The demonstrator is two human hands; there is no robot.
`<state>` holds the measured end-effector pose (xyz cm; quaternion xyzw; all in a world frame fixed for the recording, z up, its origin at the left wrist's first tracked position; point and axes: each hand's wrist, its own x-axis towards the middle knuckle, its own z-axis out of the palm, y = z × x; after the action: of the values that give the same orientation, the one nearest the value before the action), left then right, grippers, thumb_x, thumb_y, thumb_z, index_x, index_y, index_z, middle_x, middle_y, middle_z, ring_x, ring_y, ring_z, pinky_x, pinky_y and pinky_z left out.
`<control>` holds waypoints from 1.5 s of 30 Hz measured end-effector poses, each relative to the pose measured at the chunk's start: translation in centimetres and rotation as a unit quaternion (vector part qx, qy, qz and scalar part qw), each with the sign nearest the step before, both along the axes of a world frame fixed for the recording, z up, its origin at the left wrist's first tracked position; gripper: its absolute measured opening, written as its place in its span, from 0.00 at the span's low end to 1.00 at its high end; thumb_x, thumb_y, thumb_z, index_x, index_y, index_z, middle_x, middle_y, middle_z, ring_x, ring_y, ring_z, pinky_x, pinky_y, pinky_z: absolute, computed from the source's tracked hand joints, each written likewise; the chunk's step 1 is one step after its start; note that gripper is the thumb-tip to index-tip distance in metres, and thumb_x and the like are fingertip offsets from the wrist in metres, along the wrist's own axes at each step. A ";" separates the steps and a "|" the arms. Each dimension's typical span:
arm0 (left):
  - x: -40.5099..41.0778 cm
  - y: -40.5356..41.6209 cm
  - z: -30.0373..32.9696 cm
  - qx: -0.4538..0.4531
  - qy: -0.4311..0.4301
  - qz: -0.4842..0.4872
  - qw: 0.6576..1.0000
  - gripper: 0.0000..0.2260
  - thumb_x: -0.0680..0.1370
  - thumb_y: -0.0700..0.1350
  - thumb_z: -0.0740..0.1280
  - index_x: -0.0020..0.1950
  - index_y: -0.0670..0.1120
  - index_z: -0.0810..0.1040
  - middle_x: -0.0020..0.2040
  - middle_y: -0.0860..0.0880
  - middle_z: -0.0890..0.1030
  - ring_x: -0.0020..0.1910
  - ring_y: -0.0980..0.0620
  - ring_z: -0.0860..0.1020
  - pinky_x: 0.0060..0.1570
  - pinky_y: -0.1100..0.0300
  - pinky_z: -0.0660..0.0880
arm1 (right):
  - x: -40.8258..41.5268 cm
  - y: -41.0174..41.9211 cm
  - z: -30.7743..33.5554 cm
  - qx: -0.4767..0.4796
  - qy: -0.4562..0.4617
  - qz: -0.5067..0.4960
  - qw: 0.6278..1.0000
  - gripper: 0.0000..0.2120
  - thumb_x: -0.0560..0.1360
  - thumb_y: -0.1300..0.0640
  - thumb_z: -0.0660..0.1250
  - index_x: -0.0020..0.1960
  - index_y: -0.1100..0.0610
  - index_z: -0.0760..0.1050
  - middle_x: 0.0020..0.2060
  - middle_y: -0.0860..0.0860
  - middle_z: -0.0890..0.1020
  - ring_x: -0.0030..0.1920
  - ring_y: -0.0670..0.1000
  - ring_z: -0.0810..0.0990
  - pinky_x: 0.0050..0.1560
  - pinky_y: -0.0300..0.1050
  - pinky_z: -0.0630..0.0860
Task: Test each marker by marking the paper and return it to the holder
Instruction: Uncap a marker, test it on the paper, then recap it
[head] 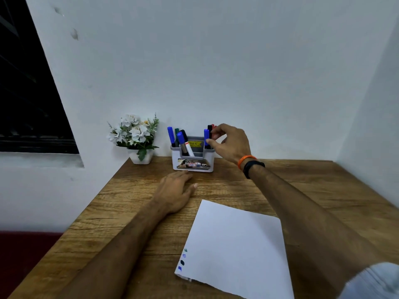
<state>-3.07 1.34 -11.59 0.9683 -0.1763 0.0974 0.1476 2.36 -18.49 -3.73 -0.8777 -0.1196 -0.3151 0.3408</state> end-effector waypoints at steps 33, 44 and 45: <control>-3.7 0.2 3.4 -0.486 0.042 -0.053 0.871 0.16 0.77 0.58 0.61 0.53 0.49 0.81 0.48 0.49 0.85 0.44 0.53 0.80 0.44 0.58 0.76 | -9.5 1.1 -4.2 0.201 0.195 0.236 0.930 0.03 0.79 0.56 0.68 0.49 0.52 0.80 0.36 0.47 0.80 0.36 0.47 0.79 0.42 0.45 0.76; -5.1 0.1 5.1 -0.453 0.081 -0.060 0.886 0.10 0.71 0.40 0.74 0.51 0.38 0.81 0.37 0.47 0.84 0.32 0.55 0.80 0.31 0.65 0.76 | -10.7 0.5 -4.7 0.147 0.179 0.226 0.946 0.09 0.67 0.53 0.79 0.44 0.53 0.82 0.37 0.46 0.84 0.36 0.43 0.82 0.41 0.42 0.80; -5.0 0.2 5.1 -0.461 0.083 -0.056 0.882 0.10 0.71 0.39 0.74 0.50 0.38 0.81 0.39 0.46 0.84 0.33 0.54 0.81 0.33 0.64 0.78 | -10.7 0.1 -4.6 0.134 0.188 0.223 0.947 0.12 0.66 0.52 0.80 0.46 0.54 0.83 0.38 0.46 0.85 0.37 0.43 0.82 0.41 0.40 0.79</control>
<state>-8.09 1.54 -6.47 0.7838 -0.1527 0.0786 0.5967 -8.33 -18.34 -8.33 -0.8182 -0.2021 -0.0733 0.5332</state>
